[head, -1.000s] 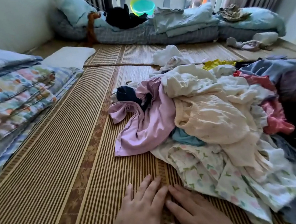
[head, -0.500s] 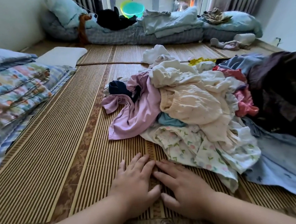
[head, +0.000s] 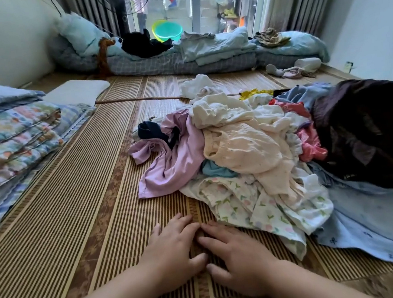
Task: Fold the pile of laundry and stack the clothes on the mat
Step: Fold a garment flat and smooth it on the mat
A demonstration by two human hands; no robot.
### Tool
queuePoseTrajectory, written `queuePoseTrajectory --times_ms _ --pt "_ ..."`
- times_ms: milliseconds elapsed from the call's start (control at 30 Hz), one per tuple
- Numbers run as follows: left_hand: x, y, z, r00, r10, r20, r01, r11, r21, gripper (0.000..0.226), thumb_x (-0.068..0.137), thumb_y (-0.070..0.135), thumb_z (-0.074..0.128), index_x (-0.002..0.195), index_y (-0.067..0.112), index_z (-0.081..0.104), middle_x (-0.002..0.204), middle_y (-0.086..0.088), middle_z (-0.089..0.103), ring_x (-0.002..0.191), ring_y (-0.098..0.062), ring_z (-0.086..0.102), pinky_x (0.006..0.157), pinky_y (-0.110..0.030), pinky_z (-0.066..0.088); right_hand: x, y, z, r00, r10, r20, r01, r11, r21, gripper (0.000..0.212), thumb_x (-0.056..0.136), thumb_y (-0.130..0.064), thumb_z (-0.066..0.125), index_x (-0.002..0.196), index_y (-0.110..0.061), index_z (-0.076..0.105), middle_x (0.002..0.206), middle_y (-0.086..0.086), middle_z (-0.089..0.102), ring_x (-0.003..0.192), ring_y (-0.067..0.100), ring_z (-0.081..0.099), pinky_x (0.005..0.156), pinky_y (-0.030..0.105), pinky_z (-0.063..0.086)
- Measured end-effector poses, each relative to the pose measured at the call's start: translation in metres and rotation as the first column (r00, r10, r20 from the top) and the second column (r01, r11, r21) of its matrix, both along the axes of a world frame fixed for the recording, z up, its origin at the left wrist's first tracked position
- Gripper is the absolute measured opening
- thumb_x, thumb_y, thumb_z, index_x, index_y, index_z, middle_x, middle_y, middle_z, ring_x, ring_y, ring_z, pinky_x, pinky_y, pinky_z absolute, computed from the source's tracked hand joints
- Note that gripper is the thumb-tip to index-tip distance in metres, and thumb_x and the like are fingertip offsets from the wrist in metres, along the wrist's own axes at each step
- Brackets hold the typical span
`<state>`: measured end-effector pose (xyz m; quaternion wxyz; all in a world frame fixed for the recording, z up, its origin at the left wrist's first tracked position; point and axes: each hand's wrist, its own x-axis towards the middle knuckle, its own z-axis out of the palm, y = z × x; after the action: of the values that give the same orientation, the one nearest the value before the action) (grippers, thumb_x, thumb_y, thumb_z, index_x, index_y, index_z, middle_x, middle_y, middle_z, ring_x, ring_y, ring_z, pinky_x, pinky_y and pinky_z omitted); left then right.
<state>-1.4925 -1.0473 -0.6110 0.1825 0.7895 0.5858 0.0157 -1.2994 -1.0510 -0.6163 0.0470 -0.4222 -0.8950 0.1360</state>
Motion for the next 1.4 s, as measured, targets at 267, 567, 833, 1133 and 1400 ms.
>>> queuePoseTrajectory --times_ms 267,567,833,1133,1400 --pt "-0.014 0.016 0.048 0.979 0.031 0.204 -0.071 0.979 0.192 0.079 0.081 0.067 0.051 0.149 0.044 0.019 0.158 0.02 0.014 0.145 -0.002 0.008 0.12 -0.039 0.017 0.009 0.018 0.058 0.92 -0.019 -0.393 0.179 0.909 0.377 0.038 0.084 -0.032 0.06 0.117 -0.014 0.067 0.112 0.001 0.068 0.105 0.017 0.061 0.09 0.032 0.053" --pt "-0.029 0.03 0.057 0.968 0.08 0.238 -0.129 0.972 0.198 0.075 0.082 0.065 0.052 0.148 0.044 0.023 0.158 0.018 0.014 0.145 -0.003 0.011 0.118 -0.035 0.016 -0.009 0.139 0.132 0.871 -0.326 -0.368 0.446 0.839 0.312 0.05 0.082 -0.024 0.068 0.131 -0.016 0.059 0.133 0.01 0.057 0.121 0.029 0.053 0.102 0.041 0.044" --pt "-0.044 0.056 0.053 0.931 0.18 0.317 -0.241 0.957 0.163 0.07 0.082 0.06 0.057 0.144 0.044 0.031 0.158 0.018 0.014 0.144 -0.004 0.015 0.114 -0.038 0.025 -0.045 0.236 0.13 0.826 -0.553 0.111 0.544 0.833 0.098 0.105 0.075 -0.06 0.069 0.153 -0.037 0.002 0.163 0.002 -0.002 0.147 0.039 -0.001 0.116 0.06 0.016" --pt "-0.051 0.062 0.052 0.929 0.215 0.301 -0.268 0.952 0.148 0.068 0.082 0.058 0.059 0.143 0.043 0.035 0.157 0.016 0.015 0.142 -0.006 0.022 0.11 -0.038 0.032 -0.034 0.22 0.104 0.817 -0.502 0.284 0.514 0.857 0.035 0.042 0.077 -0.053 0.062 0.113 -0.035 0.052 0.12 0.004 0.058 0.111 0.025 0.059 0.094 0.033 0.048" --pt "-0.043 0.053 0.048 0.955 0.182 0.233 -0.216 0.968 0.13 0.068 0.083 0.057 0.059 0.145 0.041 0.034 0.158 0.008 0.019 0.145 -0.012 0.021 0.116 -0.039 0.025 0.012 0.165 0.092 0.815 -0.485 0.318 0.486 0.87 0.082 0.042 0.086 -0.025 0.063 0.127 -0.029 0.057 0.125 0.003 0.064 0.115 0.027 0.06 0.092 0.03 0.045"
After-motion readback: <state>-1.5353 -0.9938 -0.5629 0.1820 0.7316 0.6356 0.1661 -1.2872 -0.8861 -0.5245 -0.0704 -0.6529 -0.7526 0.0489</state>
